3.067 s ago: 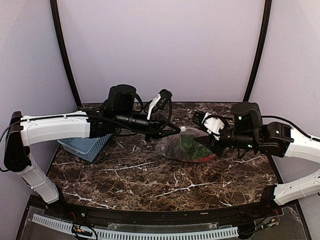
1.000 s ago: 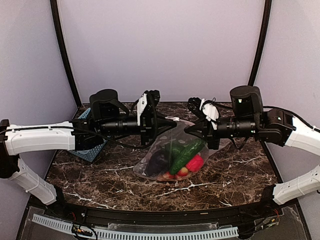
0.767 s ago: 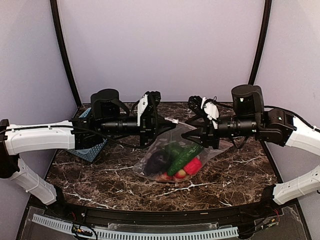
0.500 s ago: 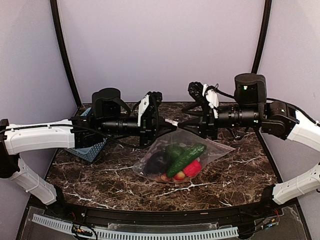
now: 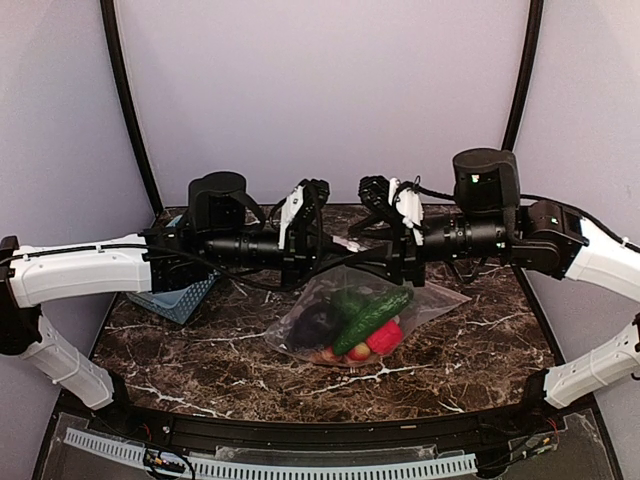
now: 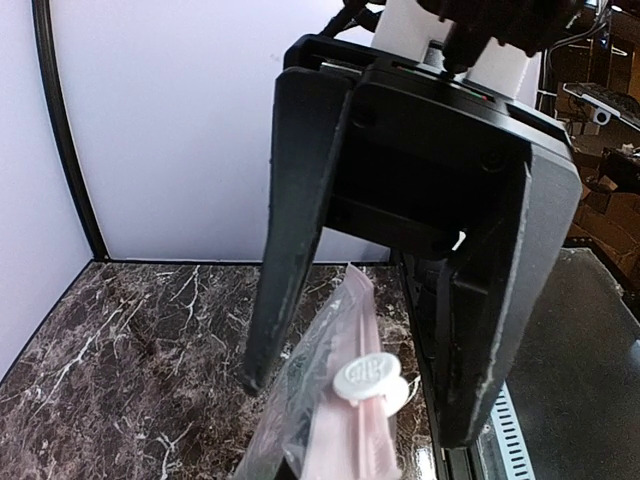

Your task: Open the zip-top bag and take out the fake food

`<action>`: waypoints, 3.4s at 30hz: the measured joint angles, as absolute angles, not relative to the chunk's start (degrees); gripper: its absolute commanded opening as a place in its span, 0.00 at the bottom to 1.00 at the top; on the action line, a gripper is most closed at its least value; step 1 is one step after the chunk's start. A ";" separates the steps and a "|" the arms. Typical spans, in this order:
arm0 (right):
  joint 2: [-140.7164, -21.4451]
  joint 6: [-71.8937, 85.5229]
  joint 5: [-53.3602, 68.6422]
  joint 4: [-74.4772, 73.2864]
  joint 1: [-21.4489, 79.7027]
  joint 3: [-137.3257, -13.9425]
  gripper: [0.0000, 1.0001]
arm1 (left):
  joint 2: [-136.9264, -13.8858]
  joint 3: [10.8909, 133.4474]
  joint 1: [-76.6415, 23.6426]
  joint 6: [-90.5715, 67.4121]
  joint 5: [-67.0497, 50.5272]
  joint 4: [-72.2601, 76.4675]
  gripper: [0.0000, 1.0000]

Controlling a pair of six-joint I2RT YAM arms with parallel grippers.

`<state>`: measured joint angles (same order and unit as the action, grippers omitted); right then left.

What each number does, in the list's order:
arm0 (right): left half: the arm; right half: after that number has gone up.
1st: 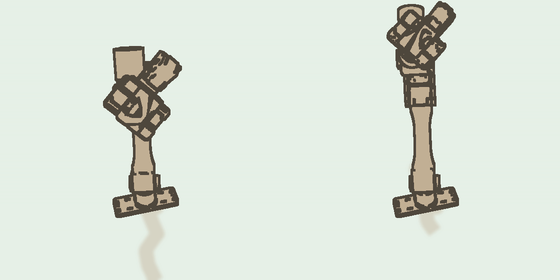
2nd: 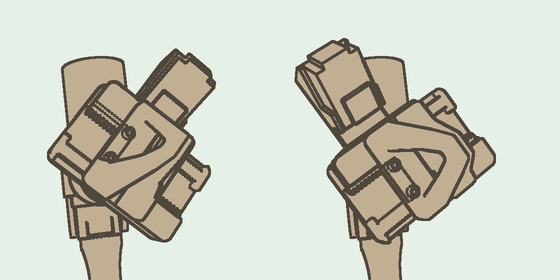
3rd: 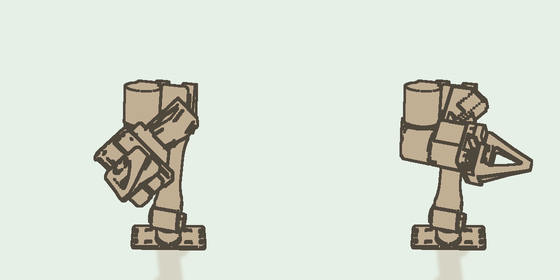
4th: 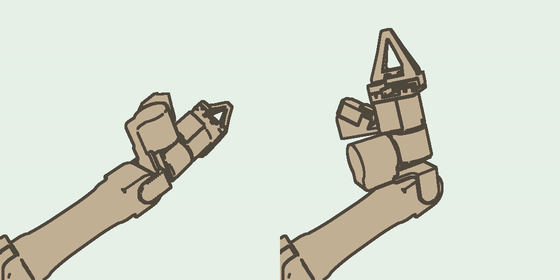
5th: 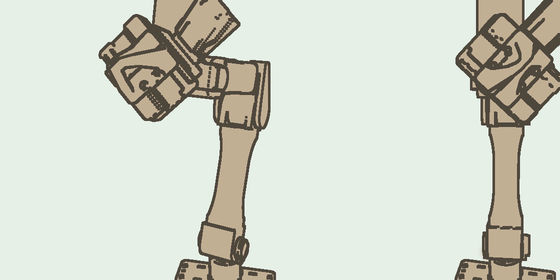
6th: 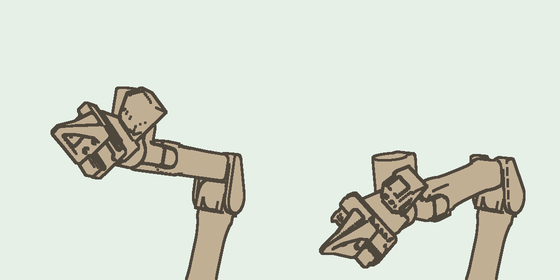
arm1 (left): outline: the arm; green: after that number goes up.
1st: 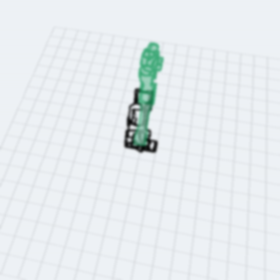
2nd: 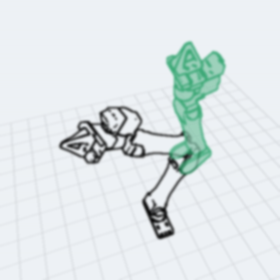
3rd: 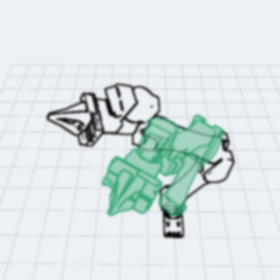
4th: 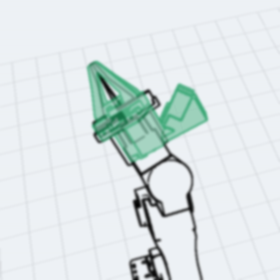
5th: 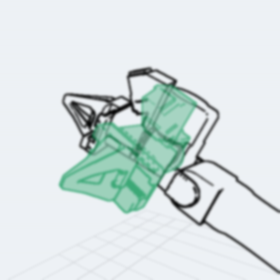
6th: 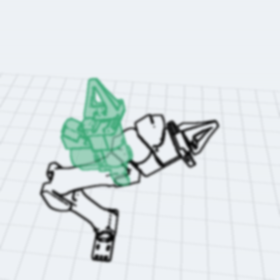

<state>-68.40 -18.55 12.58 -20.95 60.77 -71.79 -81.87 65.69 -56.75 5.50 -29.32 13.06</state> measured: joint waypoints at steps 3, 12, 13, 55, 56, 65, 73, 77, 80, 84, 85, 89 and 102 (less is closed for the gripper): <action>-68.40 -19.31 12.03 -21.15 61.67 -71.79 0.39 | -82.19 66.06 -56.71 4.86 -29.41 13.02 0.01; -68.23 -20.75 6.20 -21.10 62.83 -71.79 0.17 | -82.43 66.54 -56.42 4.29 -30.70 12.32 0.01; -68.14 -20.93 5.74 -20.99 62.85 -71.79 0.17 | -82.43 66.54 -56.42 4.25 -30.85 12.29 0.01; -57.30 -15.68 -1.04 -19.09 62.26 -59.11 0.04 | -77.52 59.72 -50.02 0.27 -33.65 19.25 0.01; -56.84 -15.33 -1.17 -19.16 62.11 -58.65 0.04 | -77.34 59.59 -49.67 -0.12 -33.67 19.53 0.01; -52.71 -12.21 -2.22 -19.92 61.32 -54.81 0.04 | -75.59 58.24 -46.13 -2.57 -34.63 21.21 0.01; -48.53 -8.67 -3.31 -22.17 61.06 -51.72 0.04 | -74.87 57.45 -42.09 -4.82 -35.16 23.24 0.01; -46.89 -6.66 -3.55 -22.92 60.95 -50.28 0.04 | -74.87 57.39 -41.32 -5.39 -35.53 23.64 0.01; -45.56 -5.19 -3.70 -23.75 60.90 -49.58 0.04 | -74.87 57.36 -40.71 -5.74 -35.70 23.92 0.01; -44.23 -3.88 -3.70 -24.40 60.84 -48.82 0.04 | -74.87 57.36 -39.99 -6.26 -36.07 24.38 0.01; -43.97 -3.68 -3.70 -24.71 60.84 -48.64 0.04 | -74.87 57.36 -39.88 -6.28 -36.12 24.40 0.01; -43.88 -2.87 -3.68 -24.97 60.80 -48.31 0.13 | -74.89 57.36 -39.66 -6.59 -36.86 24.43 0.01; -54.54 -4.78 2.85 -28.38 60.73 -57.98 0.55 | -77.58 57.39 -39.22 -7.16 -45.34 28.16 0.01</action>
<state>-54.54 -4.78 2.85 -28.38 60.73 -57.98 -77.58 57.39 -39.22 -7.16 -45.34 28.16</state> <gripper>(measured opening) 0.550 0.010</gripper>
